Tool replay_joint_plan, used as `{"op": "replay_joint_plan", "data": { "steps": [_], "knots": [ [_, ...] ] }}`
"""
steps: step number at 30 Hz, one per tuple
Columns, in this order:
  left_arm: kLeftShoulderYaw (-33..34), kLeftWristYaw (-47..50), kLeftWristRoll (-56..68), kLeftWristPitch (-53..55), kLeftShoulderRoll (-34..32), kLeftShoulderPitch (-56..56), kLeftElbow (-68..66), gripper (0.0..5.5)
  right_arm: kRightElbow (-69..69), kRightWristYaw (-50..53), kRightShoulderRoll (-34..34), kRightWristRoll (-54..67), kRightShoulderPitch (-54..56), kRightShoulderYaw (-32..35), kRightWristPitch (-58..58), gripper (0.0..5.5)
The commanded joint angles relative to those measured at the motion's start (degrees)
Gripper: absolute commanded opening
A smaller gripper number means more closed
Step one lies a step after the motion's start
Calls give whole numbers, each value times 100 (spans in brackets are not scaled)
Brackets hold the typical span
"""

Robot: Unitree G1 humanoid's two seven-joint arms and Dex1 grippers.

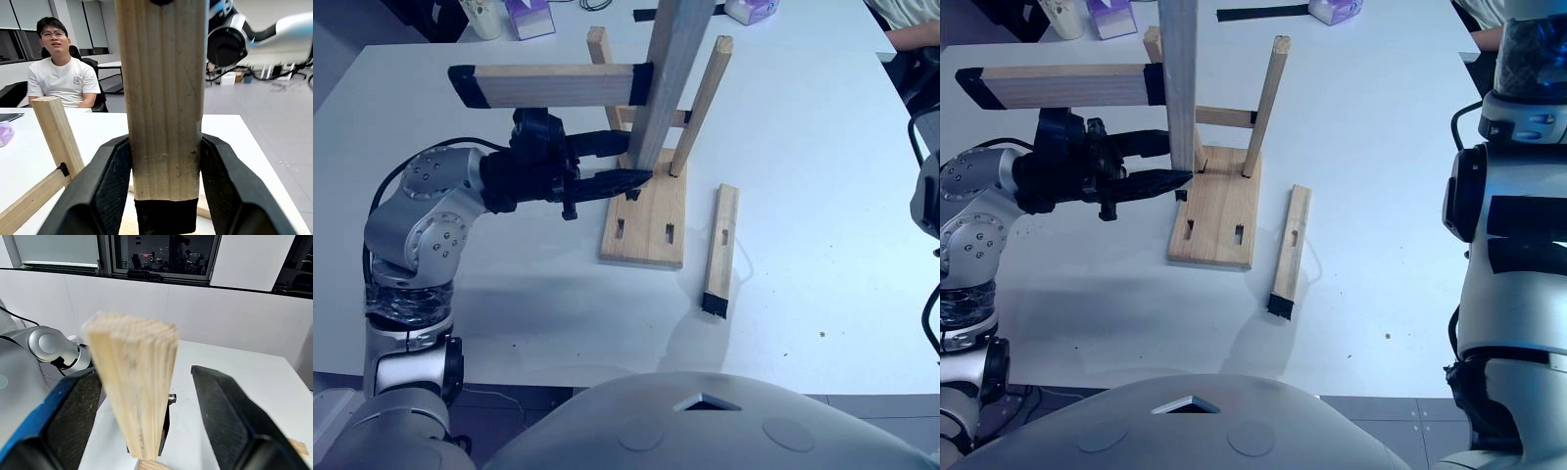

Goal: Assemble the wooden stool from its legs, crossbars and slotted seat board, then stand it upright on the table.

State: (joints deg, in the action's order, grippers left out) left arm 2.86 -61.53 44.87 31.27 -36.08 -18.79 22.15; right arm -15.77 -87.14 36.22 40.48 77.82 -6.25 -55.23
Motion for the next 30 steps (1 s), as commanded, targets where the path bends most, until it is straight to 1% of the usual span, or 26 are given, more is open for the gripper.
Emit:
{"op": "replay_joint_plan", "data": {
  "steps": [1,13,15,21,30],
  "knots": [
    [2,-20,-82,-133,-6,-31,-39,203,204,54,-76,17,-134,-48,-111,325],
    [-67,5,-232,-211,46,-8,-73,203,607,455,-302,87,-536,-6,-424,325],
    [-84,29,-276,-226,56,-4,-81,203,637,528,-313,91,-554,15,-460,303],
    [-79,66,-330,-257,59,100,-61,203,672,667,-349,183,-583,115,-500,214],
    [-48,210,-238,-192,119,167,-9,203,669,724,-385,271,-748,298,-379,211]
  ]
}}
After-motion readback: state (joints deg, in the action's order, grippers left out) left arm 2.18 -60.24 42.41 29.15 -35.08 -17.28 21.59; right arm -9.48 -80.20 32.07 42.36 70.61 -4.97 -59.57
